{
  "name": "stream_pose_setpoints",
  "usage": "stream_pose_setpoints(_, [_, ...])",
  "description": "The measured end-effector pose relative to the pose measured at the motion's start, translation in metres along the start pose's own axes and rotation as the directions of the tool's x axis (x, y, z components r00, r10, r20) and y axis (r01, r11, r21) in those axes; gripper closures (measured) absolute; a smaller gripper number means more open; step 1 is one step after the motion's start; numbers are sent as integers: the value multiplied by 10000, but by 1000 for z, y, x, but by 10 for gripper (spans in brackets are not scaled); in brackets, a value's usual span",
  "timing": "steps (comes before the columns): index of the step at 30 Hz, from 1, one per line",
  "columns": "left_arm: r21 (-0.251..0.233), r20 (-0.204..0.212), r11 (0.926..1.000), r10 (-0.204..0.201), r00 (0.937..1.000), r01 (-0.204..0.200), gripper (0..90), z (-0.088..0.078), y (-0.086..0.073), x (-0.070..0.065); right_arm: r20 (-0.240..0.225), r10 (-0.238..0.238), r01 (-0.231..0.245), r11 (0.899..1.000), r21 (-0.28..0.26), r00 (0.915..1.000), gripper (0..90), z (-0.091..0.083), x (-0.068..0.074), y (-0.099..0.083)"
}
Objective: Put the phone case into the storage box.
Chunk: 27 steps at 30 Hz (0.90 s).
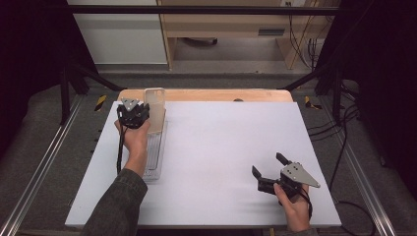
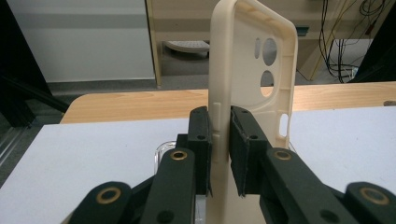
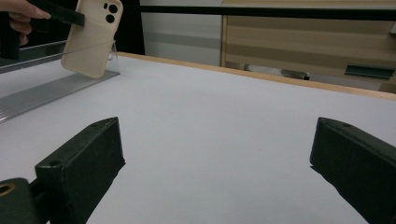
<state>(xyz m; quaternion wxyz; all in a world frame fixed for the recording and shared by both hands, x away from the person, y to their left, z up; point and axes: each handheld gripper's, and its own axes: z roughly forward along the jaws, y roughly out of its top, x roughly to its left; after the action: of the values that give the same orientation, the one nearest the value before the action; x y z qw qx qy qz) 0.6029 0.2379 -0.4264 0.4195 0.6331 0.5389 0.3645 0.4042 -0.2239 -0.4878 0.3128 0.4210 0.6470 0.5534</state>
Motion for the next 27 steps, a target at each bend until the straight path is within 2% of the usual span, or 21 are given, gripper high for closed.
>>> stream_pose_setpoints(20, [11,-75,10000,-71,9999,71,778,2,0,1,6,2,-2,10000,-3,10000,26,-1,-1,0])
stream_pose_setpoints(25, [60,-94,9997,-242,9997,242,774,5,-1,3,1,6,-6,10000,-12,10000,26,-1,0,1])
stream_pose_setpoints(27, [74,-126,9999,-107,9999,108,771,5,-2,3,-27,9,-9,10000,-14,10000,26,-1,0,1])
